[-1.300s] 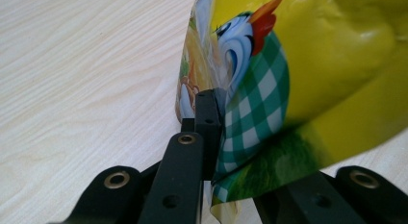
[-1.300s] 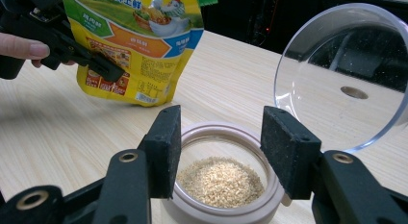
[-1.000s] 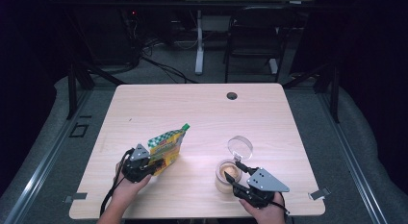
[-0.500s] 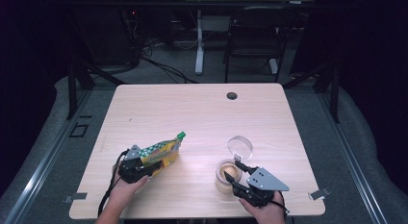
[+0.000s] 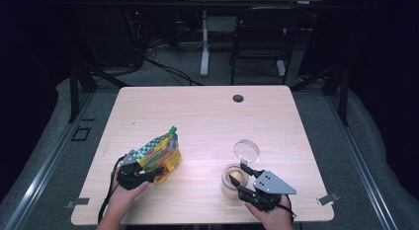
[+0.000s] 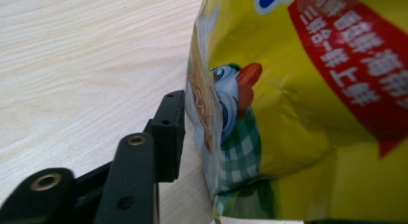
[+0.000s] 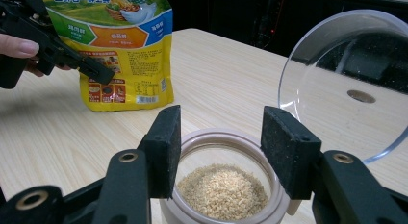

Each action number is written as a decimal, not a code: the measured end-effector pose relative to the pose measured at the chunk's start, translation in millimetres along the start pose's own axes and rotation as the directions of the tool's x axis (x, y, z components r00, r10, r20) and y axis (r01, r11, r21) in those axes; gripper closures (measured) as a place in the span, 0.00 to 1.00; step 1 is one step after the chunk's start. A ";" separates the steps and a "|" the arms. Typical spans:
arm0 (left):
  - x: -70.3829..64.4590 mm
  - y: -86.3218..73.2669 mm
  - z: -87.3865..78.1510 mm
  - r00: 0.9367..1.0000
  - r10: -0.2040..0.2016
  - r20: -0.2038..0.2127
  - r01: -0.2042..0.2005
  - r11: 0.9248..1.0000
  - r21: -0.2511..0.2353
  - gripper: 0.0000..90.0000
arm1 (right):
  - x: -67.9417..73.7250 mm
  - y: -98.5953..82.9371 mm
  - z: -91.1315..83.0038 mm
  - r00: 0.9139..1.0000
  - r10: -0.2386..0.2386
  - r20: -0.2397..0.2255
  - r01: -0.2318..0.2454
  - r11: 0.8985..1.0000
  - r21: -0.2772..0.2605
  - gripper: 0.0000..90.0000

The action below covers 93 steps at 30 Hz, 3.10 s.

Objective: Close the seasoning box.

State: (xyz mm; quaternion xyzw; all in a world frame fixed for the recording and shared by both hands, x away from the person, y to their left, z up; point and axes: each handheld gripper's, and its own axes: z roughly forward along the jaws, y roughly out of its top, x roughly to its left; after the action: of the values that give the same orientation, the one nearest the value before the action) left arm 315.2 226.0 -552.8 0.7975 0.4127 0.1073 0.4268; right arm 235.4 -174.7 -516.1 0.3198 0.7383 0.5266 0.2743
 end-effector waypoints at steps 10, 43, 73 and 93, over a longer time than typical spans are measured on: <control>-3.8 -5.1 -14.5 1.000 -0.004 -0.002 0.004 0.999 -0.041 0.51 | -0.3 1.3 -1.3 1.000 0.002 -0.007 -0.002 1.000 -0.004 0.54; -11.8 -24.9 -43.9 0.999 -0.005 -0.044 0.004 1.000 -0.019 0.52 | -24.2 7.9 -18.0 0.992 0.125 0.003 -0.125 0.992 -0.009 0.62; -8.4 -24.8 -49.7 0.998 -0.006 -0.059 0.004 0.999 -0.037 0.52 | -50.9 16.9 -35.7 0.982 0.169 0.085 -0.170 0.985 0.009 0.60; -11.9 -24.8 -48.2 0.998 0.005 -0.056 -0.006 1.000 -0.028 0.52 | -72.5 45.0 -4.7 0.983 0.180 0.042 -0.184 0.978 0.100 0.57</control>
State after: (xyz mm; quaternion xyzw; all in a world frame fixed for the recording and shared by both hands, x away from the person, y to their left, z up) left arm 268.4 252.9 -540.2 0.7892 0.4206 0.1366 0.4261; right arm 286.9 -221.8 -466.8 0.4084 0.7276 0.5053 0.2202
